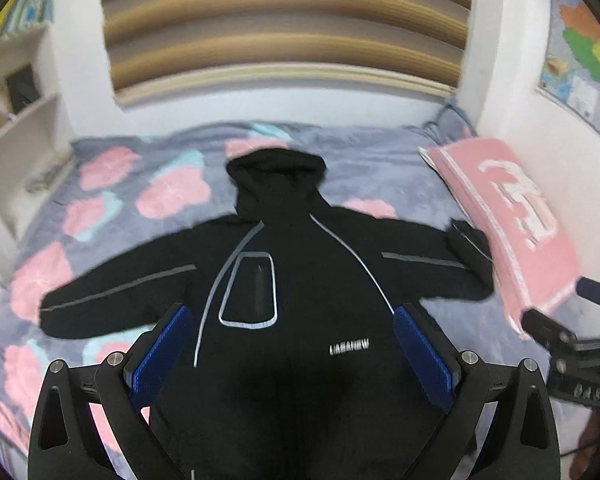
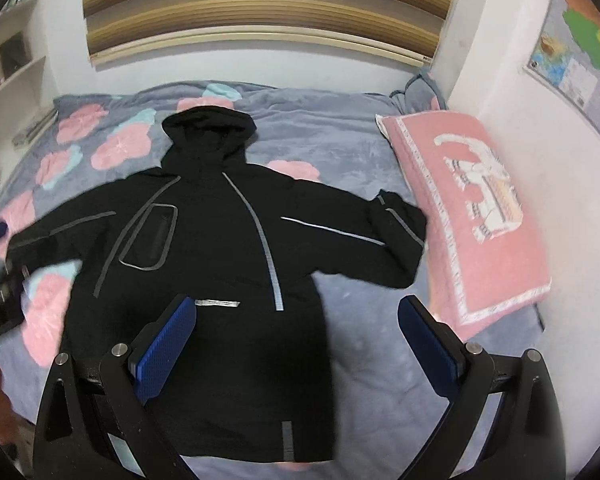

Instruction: Fold large clothes

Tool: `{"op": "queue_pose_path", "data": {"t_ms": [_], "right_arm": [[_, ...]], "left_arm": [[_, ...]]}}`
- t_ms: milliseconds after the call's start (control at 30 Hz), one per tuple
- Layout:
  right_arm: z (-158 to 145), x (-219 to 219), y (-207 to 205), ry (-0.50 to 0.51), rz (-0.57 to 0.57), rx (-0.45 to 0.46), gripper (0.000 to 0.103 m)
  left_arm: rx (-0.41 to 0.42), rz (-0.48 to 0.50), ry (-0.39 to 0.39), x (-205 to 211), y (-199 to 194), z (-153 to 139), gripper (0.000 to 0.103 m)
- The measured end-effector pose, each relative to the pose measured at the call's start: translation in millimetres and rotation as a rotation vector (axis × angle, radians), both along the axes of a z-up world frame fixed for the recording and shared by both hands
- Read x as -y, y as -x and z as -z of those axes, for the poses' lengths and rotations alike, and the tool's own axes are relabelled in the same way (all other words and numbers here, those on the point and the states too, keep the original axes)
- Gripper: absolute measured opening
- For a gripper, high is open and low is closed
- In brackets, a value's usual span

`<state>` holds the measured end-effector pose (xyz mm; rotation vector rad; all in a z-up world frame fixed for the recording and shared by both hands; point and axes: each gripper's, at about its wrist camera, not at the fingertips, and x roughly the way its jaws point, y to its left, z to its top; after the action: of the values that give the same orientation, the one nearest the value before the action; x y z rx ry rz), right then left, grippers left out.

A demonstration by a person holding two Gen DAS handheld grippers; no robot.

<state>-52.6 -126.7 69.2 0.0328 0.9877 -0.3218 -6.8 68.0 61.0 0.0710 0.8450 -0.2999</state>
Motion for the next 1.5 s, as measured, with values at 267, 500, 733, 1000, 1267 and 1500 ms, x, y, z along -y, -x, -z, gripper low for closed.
{"op": "queue_pose_path", "data": {"t_ms": [267, 500, 733, 1000, 1267, 1500], "right_arm": [[-4.0, -50.9, 7.1, -0.018, 0.104, -0.009, 0.101], [-9.4, -52.0, 22.8, 0.013, 0.184, -0.020, 0.101], [-13.2, -53.5, 42.2, 0.021, 0.253, -0.026, 0.101], [-4.4, -45.6, 60.5, 0.015, 0.302, -0.077, 0.101], [2.9, -37.8, 49.1, -0.001, 0.294, -0.068, 0.101], [16.8, -1.4, 37.2, -0.018, 0.288, -0.051, 0.101]], "left_arm": [[0.059, 0.052, -0.040, -37.7, -16.6, -0.5, 0.100], [0.036, 0.148, 0.065, -29.3, -27.9, 4.9, 0.100], [0.054, 0.248, 0.039, -0.7, -21.7, 15.9, 0.100], [0.063, 0.358, 0.046, 35.3, -20.4, 22.4, 0.100], [0.066, 0.365, 0.044, 52.5, -22.9, 25.4, 0.100], [-0.024, 0.300, 0.019, 58.1, -37.0, 49.5, 0.100]]}}
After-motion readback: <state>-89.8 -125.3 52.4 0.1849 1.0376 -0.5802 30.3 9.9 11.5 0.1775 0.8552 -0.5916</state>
